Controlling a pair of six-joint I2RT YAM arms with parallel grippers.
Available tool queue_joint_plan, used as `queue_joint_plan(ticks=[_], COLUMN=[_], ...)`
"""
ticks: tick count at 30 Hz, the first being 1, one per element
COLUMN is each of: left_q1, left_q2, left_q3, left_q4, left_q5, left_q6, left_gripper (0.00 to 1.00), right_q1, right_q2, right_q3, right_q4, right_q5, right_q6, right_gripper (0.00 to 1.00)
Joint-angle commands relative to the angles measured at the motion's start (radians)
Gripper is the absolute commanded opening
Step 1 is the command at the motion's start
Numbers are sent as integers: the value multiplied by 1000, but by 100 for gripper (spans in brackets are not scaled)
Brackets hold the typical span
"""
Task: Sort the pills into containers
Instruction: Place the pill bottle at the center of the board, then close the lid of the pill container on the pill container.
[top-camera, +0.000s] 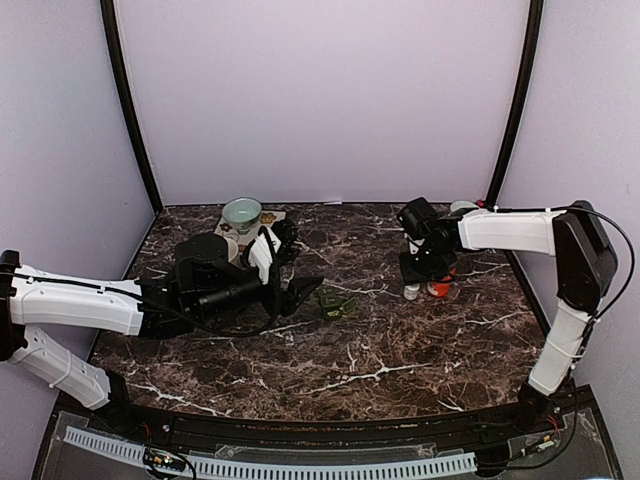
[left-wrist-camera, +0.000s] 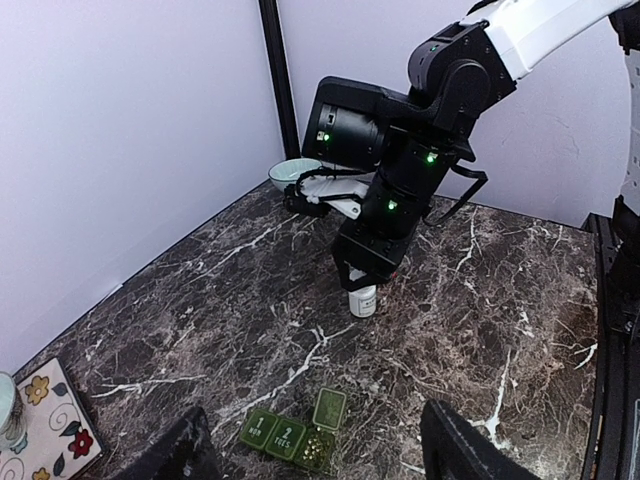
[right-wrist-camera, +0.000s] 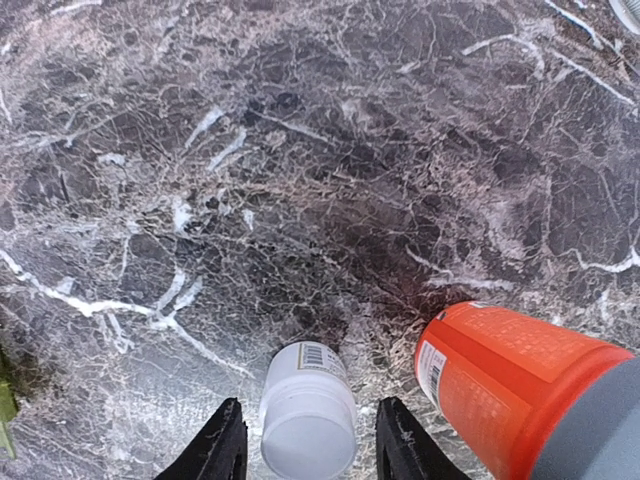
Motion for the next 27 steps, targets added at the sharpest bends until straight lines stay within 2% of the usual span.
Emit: queue_joint_plan(ticks=[1, 15, 20, 27], left_q1=[12, 120, 145, 188], left_q2=[5, 107, 173, 251], left_q3=[3, 78, 135, 181], left_q4=[27, -58, -125, -166], left_q5=[11, 109, 133, 194], left_q6=[-19, -170, -216, -290], left_gripper=[72, 71, 68, 62], right_q1=[-4, 116, 170, 213], right_q2=[-67, -177, -159, -115], right_q3=[40, 64, 53, 8], right_q4=[-15, 2, 30, 88], right_q5=[20, 26, 16, -9], right_q6=[1, 50, 80, 119], right_gripper=[46, 45, 40, 28])
